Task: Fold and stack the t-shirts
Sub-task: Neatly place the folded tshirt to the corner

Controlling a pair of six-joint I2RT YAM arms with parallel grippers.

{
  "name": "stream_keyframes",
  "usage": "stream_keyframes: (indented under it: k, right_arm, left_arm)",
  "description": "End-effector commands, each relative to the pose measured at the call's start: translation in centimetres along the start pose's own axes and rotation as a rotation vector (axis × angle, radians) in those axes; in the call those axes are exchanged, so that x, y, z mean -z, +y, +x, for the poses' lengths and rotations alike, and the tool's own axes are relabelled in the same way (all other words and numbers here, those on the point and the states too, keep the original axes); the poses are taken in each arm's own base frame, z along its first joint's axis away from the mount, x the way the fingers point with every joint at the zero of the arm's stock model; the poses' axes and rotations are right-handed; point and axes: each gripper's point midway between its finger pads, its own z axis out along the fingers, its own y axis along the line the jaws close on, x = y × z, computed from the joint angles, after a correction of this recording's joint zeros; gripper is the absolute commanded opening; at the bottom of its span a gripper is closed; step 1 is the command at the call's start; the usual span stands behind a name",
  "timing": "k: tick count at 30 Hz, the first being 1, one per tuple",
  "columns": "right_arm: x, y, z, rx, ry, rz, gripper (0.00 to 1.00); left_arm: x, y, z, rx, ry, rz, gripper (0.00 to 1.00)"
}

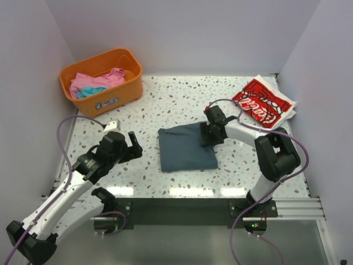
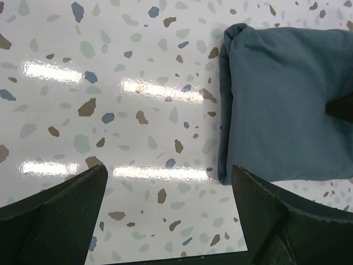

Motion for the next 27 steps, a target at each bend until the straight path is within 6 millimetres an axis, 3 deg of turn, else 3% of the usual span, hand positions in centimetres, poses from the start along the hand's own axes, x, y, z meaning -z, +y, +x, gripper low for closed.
stream_keyframes:
  k: [1,5,6,8,12,17,21,27]
  right_arm:
    - [-1.4,0.7,2.6,0.0,0.059,0.011,0.54]
    - [-2.3,1.1,2.9,-0.049,0.047,0.012,0.39]
    - [-2.4,1.1,2.7,-0.056,0.041,0.018,0.28]
    - [-2.4,0.8,2.2,-0.067,0.026,0.039,0.2]
    - [-0.6,-0.6,-1.6,-0.07,-0.081,0.147,0.0]
    - [2.6,-4.3,-5.9,-0.156,-0.185,0.274,0.0]
    - [6.2,-7.2,-10.7,-0.216,-0.335,0.388,0.0]
    - [10.1,-9.5,-16.4,-0.227,-0.443,0.529,0.0]
  left_arm:
    - [0.2,0.6,-0.3,0.017,-0.009,-0.039,1.0]
    - [0.4,0.7,-0.7,0.027,-0.028,-0.043,1.0]
    - [0.5,0.8,-0.8,0.03,-0.034,-0.041,1.0]
    - [0.6,0.8,-0.7,0.029,-0.035,-0.039,1.0]
    - [0.6,0.8,-0.8,0.032,-0.038,-0.042,1.0]
    - [0.5,1.2,-0.8,0.041,-0.039,-0.066,1.0]
    - [0.6,1.4,-1.0,0.046,-0.043,-0.083,1.0]
    - [0.3,2.0,-1.0,0.052,-0.041,-0.133,1.0]
